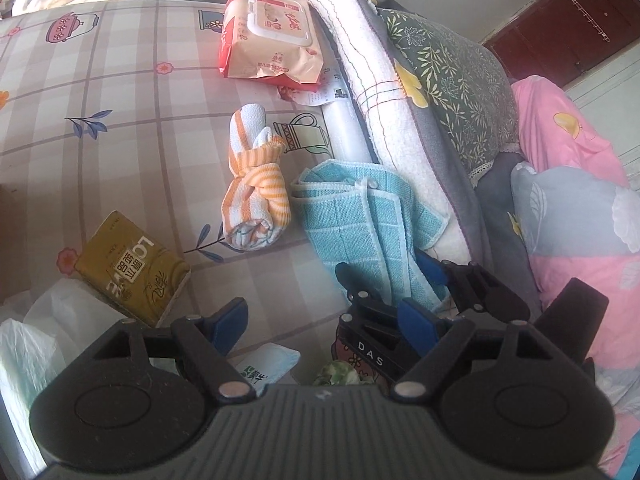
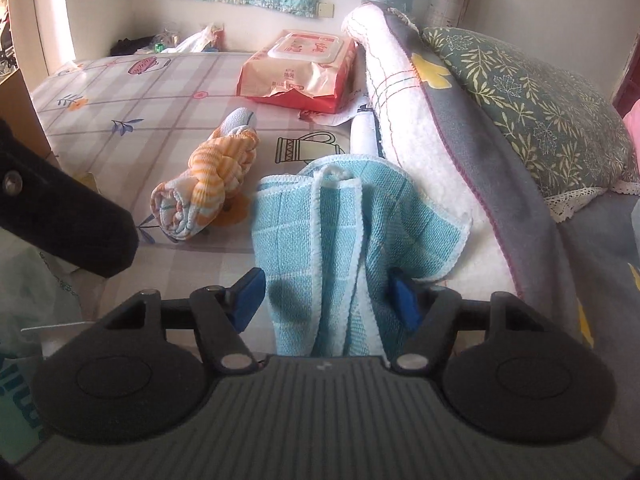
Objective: Organize soft objects
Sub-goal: 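Grasp the blue towel on the bed with the right gripper, then lift the blue towel with the right gripper and carry it over the box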
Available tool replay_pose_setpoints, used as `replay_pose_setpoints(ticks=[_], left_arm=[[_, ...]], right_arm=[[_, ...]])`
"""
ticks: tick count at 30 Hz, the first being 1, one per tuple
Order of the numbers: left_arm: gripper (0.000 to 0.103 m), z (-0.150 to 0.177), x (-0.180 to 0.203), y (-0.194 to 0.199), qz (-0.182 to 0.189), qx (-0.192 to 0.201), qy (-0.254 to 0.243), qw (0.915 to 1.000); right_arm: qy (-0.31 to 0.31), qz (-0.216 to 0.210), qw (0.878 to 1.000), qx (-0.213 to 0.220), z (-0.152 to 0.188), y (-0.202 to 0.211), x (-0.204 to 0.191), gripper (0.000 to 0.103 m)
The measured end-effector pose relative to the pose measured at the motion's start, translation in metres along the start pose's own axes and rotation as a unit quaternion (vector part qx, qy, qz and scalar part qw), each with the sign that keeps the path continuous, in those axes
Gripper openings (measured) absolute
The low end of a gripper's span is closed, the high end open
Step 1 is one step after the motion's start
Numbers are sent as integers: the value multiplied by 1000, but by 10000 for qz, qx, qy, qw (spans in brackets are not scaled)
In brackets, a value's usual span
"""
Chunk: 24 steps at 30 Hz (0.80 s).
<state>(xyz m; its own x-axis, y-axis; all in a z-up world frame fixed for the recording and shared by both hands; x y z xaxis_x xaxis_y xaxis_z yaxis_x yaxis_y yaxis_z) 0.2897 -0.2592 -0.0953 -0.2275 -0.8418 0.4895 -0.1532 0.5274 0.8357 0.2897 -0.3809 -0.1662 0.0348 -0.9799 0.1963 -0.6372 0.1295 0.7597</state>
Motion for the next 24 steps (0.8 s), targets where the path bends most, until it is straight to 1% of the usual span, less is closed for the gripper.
replay_pose_setpoints(ticks=[2, 3, 4, 5, 6, 7, 8, 11, 13, 16, 19, 22, 23, 24], left_arm=[[83, -2, -4, 1, 5, 12, 38, 10000], [83, -3, -5, 1, 8, 22, 52, 10000], [83, -3, -6, 2, 11, 33, 64, 10000], [83, -3, -7, 3, 16, 44, 77, 10000], [83, -4, -7, 4, 45, 61, 94, 9999], [83, -4, -7, 5, 70, 71, 106, 9999], [83, -3, -7, 8, 111, 81, 120, 9998], [83, -1, -5, 16, 314, 133, 160, 9993], [84, -1, -1, 22, 488, 160, 214, 9985], [86, 0, 5, 32, 754, 199, 288, 9965], [88, 3, 14, 44, 984, 245, 272, 9945], [90, 8, 20, 59, 1163, 296, 228, 9925], [90, 10, 21, 64, 1214, 314, 215, 9919], [90, 13, 22, 70, 1248, 329, 203, 9914]], right_arm=[[85, 78, 9999, -21, 2, -3, -4, 48], [96, 128, 9999, -35, 3, -4, -3, 45], [57, 136, 9999, -32, 3, -4, -2, 37], [-7, 125, 9999, -29, 2, -3, 0, 26], [-133, 85, 9999, -19, 1, 0, 3, 23], [-322, -16, 9995, -4, 0, 3, 7, 18], [-547, -168, 9984, 17, -2, 6, 11, 16], [-1345, -838, 9872, 201, -6, 27, 22, 15], [-1726, -1146, 9777, 347, -9, 43, 25, 15], [-2095, -1604, 9631, 530, -11, 68, 21, 15], [-2322, -2042, 9483, 717, -12, 97, 10, 15], [-2573, -2498, 9288, 933, -14, 127, -2, 15], [-2664, -2656, 9213, 983, -14, 134, -6, 15], [-2781, -2860, 9112, 1030, -14, 144, -11, 15]])
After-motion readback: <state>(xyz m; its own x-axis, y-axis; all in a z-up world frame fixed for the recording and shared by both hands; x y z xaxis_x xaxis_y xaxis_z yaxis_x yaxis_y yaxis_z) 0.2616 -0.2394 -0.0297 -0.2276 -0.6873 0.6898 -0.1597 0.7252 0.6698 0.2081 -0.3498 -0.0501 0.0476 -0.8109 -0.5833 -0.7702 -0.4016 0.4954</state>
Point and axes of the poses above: each gripper's, at about its wrist camera, not at the fingertips, and y roughly against the way its jaws point, x to its right, z to its underside, the point moved 9 cm from there along -y, roughly the way its jaws point, and after that the axes turned 5 degrees about y, right-handed, at the moved point
